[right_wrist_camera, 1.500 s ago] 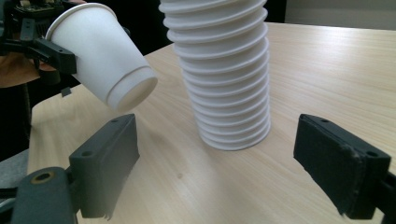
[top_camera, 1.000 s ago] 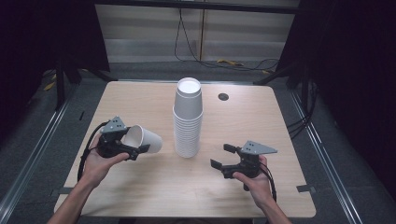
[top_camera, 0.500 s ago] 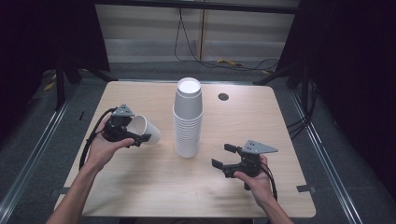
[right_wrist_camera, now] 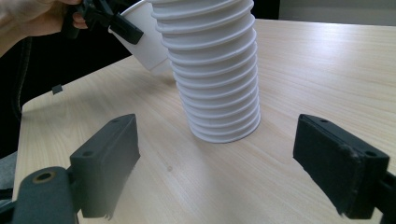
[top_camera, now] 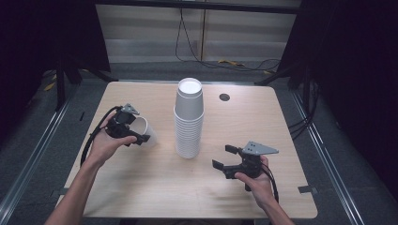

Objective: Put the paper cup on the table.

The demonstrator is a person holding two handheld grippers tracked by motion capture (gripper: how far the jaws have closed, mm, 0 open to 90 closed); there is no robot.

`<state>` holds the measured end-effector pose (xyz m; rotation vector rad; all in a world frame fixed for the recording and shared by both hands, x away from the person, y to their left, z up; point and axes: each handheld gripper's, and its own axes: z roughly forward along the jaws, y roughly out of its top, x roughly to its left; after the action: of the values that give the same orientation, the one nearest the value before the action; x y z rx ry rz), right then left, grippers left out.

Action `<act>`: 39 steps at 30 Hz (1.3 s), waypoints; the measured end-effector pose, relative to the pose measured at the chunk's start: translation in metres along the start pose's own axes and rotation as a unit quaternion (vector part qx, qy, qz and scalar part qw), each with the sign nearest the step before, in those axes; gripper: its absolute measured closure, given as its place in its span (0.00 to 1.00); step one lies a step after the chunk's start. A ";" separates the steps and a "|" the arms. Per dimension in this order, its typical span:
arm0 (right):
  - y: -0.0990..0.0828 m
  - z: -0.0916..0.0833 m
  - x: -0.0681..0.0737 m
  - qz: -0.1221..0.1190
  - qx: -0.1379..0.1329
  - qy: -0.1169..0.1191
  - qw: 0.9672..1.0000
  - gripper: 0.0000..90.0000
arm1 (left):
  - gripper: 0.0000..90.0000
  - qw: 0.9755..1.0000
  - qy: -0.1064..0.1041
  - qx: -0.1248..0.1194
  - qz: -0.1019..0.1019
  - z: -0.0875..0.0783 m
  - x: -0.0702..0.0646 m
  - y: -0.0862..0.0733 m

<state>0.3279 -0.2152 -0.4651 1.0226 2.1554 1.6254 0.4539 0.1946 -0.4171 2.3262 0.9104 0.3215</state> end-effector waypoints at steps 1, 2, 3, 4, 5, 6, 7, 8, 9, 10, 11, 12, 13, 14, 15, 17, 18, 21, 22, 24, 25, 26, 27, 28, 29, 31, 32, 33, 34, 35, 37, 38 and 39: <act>0.000 0.000 0.000 -0.001 0.000 0.001 1.000 0.16 | 0.08 1.000 0.003 0.003 -0.003 0.002 0.000 0.000; 0.000 0.000 0.000 -0.001 0.001 0.001 1.000 0.16 | 0.08 1.000 0.005 0.012 0.003 0.003 0.002 0.002; 0.000 0.001 0.000 -0.003 0.001 0.001 1.000 0.16 | 0.08 1.000 0.014 0.018 0.005 0.005 0.002 0.003; 0.000 0.001 0.000 -0.004 0.001 0.000 1.000 0.16 | 0.08 0.999 0.022 0.025 0.009 0.006 0.002 0.004; 0.000 0.001 0.001 -0.005 0.002 0.000 1.000 0.16 | 0.08 1.000 0.018 0.025 0.008 0.007 0.002 0.005; 0.000 0.001 0.002 -0.007 0.003 -0.001 1.000 0.17 | 0.08 1.000 0.016 0.023 0.006 0.008 0.002 0.005; 0.000 0.001 0.003 -0.008 0.002 -0.001 1.000 0.17 | 0.08 1.000 0.013 0.027 0.005 0.009 0.002 0.005; 0.000 0.002 0.004 -0.007 0.003 -0.001 1.000 0.17 | 0.08 0.999 0.012 0.035 0.009 0.010 0.002 0.005; 0.000 0.002 0.005 -0.010 0.004 -0.001 1.000 0.17 | 0.08 0.999 0.014 0.045 0.015 0.012 0.001 0.005; 0.000 0.002 0.007 -0.013 0.006 0.000 1.000 0.17 | 0.08 0.999 0.015 0.048 0.017 0.013 0.001 0.005; 0.001 0.003 0.008 -0.013 0.007 0.000 1.000 0.16 | 0.08 0.999 0.017 0.047 0.016 0.014 0.001 0.005; 0.001 0.002 0.009 -0.014 0.006 0.001 1.000 0.16 | 0.08 0.999 0.016 0.044 0.015 0.015 0.002 0.004; 0.001 0.002 0.009 -0.017 0.004 0.001 1.000 0.16 | 0.08 0.999 0.010 0.050 0.017 0.017 0.002 0.004; 0.001 0.002 0.009 -0.016 0.003 0.001 1.000 0.16 | 0.08 0.998 0.011 0.051 0.022 0.019 0.002 0.004; 0.001 0.002 0.009 -0.018 0.003 0.000 1.000 0.16 | 0.08 0.998 0.014 0.054 0.022 0.022 0.002 0.003; 0.001 0.002 0.007 -0.015 0.004 -0.001 1.000 0.16 | 0.07 0.999 0.013 0.047 0.023 0.025 0.002 0.003; 0.001 0.001 0.007 -0.014 0.004 -0.001 1.000 0.16 | 0.07 0.999 0.012 0.046 0.020 0.026 0.001 0.004; 0.001 0.002 0.006 -0.014 0.005 -0.002 1.000 0.16 | 0.07 0.999 0.010 0.044 0.018 0.028 0.000 0.005; 0.001 0.002 0.007 -0.014 0.006 -0.001 1.000 0.16 | 0.06 0.999 0.010 0.041 0.022 0.029 0.000 0.005; 0.001 0.002 0.007 -0.015 0.007 0.001 1.000 0.16 | 0.06 0.999 0.011 0.035 0.022 0.031 -0.001 0.005; 0.000 0.003 0.008 -0.015 0.008 0.001 1.000 0.16 | 0.06 0.999 0.012 0.032 0.024 0.032 -0.002 0.005; 0.000 0.003 0.008 -0.016 0.009 0.002 1.000 0.16 | 0.06 0.999 0.012 0.033 0.026 0.034 -0.002 0.005; 0.000 0.003 0.009 -0.017 0.009 0.002 1.000 0.16 | 0.06 0.999 0.012 0.032 0.027 0.035 -0.002 0.005; 0.001 0.003 0.009 -0.016 0.008 0.003 1.000 0.16 | 0.06 0.999 0.011 0.031 0.025 0.036 -0.002 0.005; 0.001 0.003 0.009 -0.016 0.007 0.002 1.000 0.16 | 0.06 0.999 0.015 0.032 0.029 0.037 -0.003 0.006; 0.001 0.002 0.008 -0.016 0.006 0.002 1.000 0.16 | 0.06 0.999 0.013 0.033 0.030 0.039 -0.003 0.006; 0.001 0.002 0.008 -0.015 0.006 0.002 1.000 0.16 | 0.06 0.999 0.014 0.035 0.034 0.040 -0.004 0.006; 0.001 0.002 0.007 -0.016 0.005 0.002 1.000 0.16 | 0.06 0.998 0.015 0.038 0.039 0.041 -0.005 0.007; 0.001 0.002 0.007 -0.016 0.005 0.001 1.000 0.16 | 0.06 0.998 0.014 0.039 0.039 0.043 -0.006 0.006; 0.001 0.002 0.007 -0.016 0.004 0.002 1.000 0.16 | 0.07 0.998 0.013 0.045 0.044 0.045 -0.006 0.006; 0.001 0.002 0.008 -0.015 0.005 0.002 1.000 0.16 | 0.07 0.998 0.014 0.047 0.039 0.048 -0.007 0.005; 0.001 0.002 0.008 -0.016 0.004 0.002 1.000 0.16 | 0.07 0.998 0.010 0.046 0.041 0.048 -0.006 0.004; 0.001 0.002 0.008 -0.017 0.004 0.004 1.000 0.16 | 0.07 0.998 0.011 0.050 0.040 0.048 -0.006 0.004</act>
<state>0.3237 -0.2082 -0.4634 0.9788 2.1731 1.6099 0.4723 0.1667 -0.4526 2.4606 0.8638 0.3423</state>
